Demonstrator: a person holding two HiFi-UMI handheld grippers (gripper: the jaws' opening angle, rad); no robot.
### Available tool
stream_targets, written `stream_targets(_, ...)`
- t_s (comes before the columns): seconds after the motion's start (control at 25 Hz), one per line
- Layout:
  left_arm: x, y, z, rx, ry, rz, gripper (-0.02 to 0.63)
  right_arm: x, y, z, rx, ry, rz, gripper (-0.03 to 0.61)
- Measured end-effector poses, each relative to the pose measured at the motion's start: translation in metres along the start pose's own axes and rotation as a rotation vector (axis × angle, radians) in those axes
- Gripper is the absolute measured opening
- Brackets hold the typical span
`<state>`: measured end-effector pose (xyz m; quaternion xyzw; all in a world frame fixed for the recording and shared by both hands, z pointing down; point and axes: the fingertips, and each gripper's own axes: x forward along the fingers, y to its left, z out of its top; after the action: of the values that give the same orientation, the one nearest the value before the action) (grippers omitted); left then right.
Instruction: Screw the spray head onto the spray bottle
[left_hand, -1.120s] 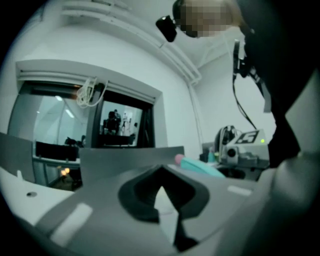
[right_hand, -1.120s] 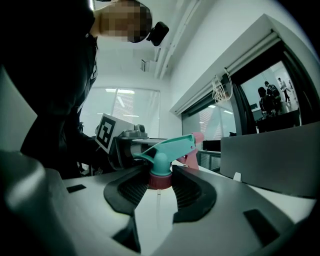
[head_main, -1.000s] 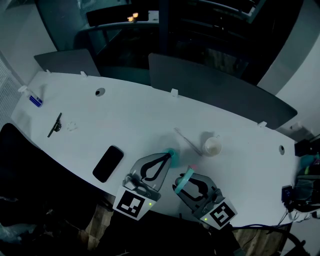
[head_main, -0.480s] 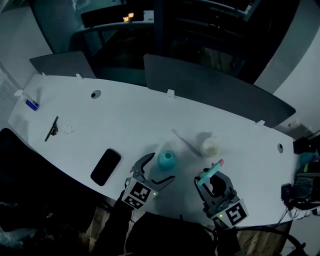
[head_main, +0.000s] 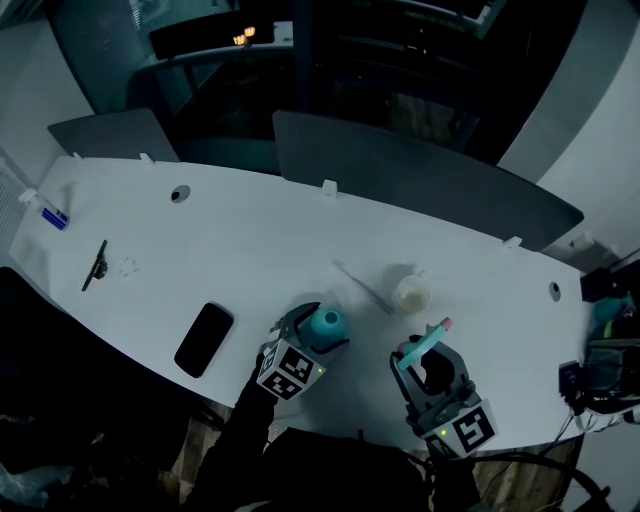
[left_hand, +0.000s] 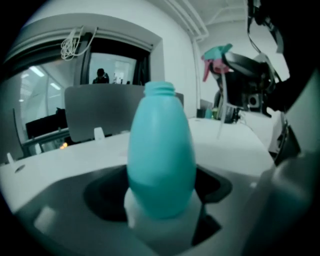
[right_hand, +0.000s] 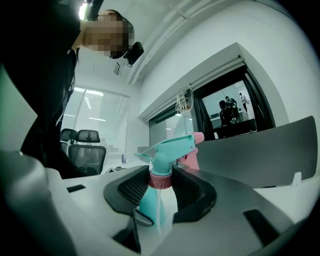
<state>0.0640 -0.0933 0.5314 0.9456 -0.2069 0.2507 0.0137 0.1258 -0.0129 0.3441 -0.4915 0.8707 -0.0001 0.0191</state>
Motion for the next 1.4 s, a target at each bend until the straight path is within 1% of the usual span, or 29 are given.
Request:
stream_targets(0.08, 0.002, -0.011, 0.002, 0.026, 0.005, -0.039, 0.397, 0.003, -0.007, 0.014, 0.013, -0.035, -0.006, 0.149)
stream_targets(0.16, 0.004, -0.024, 0.004, 0.048, 0.008, -0.076, 0.397, 0.009, -0.008, 0.032, 0.046, -0.069, 0.008, 0.149)
stream_targets(0.32, 0.009, -0.044, 0.008, 0.071, 0.002, -0.115, 0.397, 0.028, -0.001, 0.074, 0.082, -0.178, 0.091, 0.149)
stream_targets(0.4, 0.011, -0.047, 0.009, 0.071, -0.006, -0.115, 0.397, 0.036, 0.006, 0.084, 0.065, -0.188, 0.134, 0.149)
stream_targets(0.48, 0.011, -0.047, 0.009, 0.069, -0.012, -0.113, 0.397, 0.042, 0.015, 0.085, 0.037, -0.162, 0.172, 0.149)
stream_targets(0.6, 0.009, -0.046, 0.009, 0.069, -0.013, -0.114, 0.397, 0.048, 0.026, 0.069, 0.014, -0.088, 0.210, 0.149)
stream_targets(0.68, 0.009, -0.046, 0.009, 0.069, -0.014, -0.113, 0.397, 0.053, 0.029, 0.048, -0.010, -0.037, 0.210, 0.149)
stream_targets(0.88, 0.010, -0.046, 0.009, 0.066, -0.017, -0.111, 0.397, 0.069, 0.037, -0.009, -0.059, 0.050, 0.217, 0.149)
stream_targets(1.04, 0.009, -0.045, 0.008, 0.064, -0.016, -0.112, 0.397, 0.077, 0.042, -0.046, -0.079, 0.128, 0.200, 0.149)
stream_targets(1.2, 0.009, -0.046, 0.008, 0.063, -0.016, -0.113, 0.397, 0.079, 0.038, -0.063, -0.087, 0.149, 0.172, 0.149)
stream_targets(1.4, 0.009, -0.045, 0.008, 0.063, -0.015, -0.113, 0.397, 0.076, 0.034, -0.076, -0.064, 0.161, 0.153, 0.149)
